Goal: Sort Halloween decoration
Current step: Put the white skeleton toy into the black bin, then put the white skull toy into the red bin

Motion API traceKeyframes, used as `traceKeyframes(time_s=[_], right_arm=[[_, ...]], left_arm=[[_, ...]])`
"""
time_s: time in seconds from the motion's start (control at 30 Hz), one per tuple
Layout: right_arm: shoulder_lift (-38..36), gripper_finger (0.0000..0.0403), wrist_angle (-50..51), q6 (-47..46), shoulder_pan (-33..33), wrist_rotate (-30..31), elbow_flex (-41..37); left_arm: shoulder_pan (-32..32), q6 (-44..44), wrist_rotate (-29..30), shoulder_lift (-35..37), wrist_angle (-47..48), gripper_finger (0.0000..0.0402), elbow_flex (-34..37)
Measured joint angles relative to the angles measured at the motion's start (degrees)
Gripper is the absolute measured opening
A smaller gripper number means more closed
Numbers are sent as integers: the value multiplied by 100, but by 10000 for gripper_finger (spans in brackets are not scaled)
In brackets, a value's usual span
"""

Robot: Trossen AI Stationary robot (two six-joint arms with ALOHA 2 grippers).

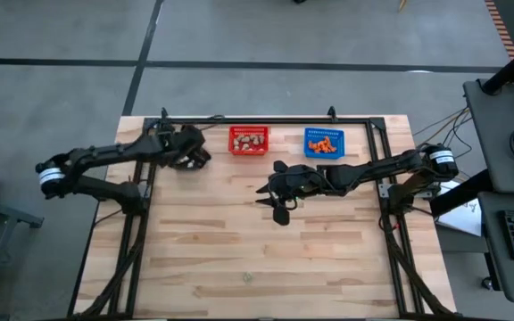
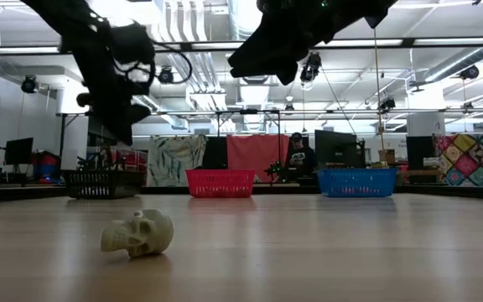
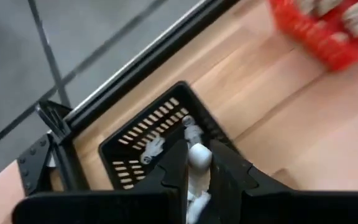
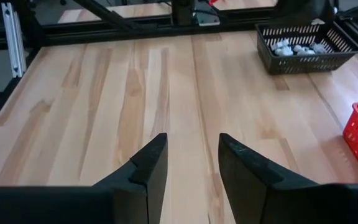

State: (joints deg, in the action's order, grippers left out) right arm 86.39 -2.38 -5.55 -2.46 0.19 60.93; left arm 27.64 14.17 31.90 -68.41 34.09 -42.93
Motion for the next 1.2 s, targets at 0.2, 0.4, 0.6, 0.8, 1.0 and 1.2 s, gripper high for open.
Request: traceKeyframes(time_s=[0.2,0.4,0.6,0.8,1.0,1.2], right_arm=[[2,135,74,-60,0,-2,2],[2,141,112,-56,0,-2,2],[6,146,176,-47,0,-4,4],[9,146,183,-45,0,-7,4],[9,150,189,-47,0,-9,6],[9,151,228,-133,-2,-11,7]], left_arm=[[643,-505,-309,-718,222,29,-211],[829,-1156,-352,-1283,342,30,-365],[828,-1241,-272,-1524,349,44,-429],[826,-1220,-246,-1499,346,67,-429],[826,-1200,-241,-1487,347,77,-429],[717,-966,-245,-1277,401,77,-427]])
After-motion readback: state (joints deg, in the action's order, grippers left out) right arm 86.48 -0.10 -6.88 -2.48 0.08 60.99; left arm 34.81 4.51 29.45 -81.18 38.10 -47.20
